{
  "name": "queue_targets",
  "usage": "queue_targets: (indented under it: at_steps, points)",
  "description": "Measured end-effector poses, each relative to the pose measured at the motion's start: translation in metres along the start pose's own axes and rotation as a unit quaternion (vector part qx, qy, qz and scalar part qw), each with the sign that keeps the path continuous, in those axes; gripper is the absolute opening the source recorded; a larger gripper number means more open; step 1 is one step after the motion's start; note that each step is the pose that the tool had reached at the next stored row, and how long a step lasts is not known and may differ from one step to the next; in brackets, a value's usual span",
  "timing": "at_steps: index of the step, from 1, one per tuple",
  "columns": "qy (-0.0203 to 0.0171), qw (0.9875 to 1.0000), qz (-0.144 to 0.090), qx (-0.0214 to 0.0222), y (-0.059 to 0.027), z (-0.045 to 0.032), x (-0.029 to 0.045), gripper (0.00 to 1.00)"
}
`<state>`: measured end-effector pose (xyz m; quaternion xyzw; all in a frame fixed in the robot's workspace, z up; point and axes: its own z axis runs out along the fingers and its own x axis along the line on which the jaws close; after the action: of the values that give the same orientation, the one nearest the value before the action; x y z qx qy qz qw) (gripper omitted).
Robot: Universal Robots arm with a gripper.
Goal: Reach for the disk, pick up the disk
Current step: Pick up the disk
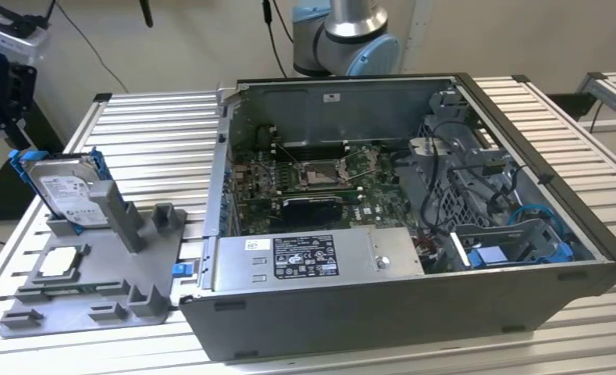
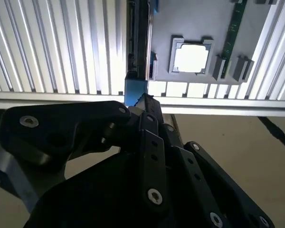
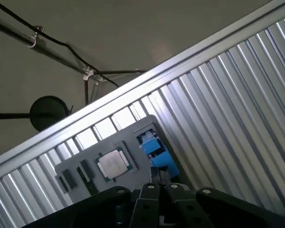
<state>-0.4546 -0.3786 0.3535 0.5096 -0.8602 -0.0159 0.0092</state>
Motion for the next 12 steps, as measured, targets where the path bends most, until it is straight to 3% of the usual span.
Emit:
queue_targets:
  at_steps: [6, 12]
  points:
    - [0.0012, 0.9985, -0.054, 0.0014, 0.0, 0.0001, 0.0, 0.0]
    - [0.0029, 0.994, -0.109, 0.0018, 0.0, 0.0002, 0.0, 0.0]
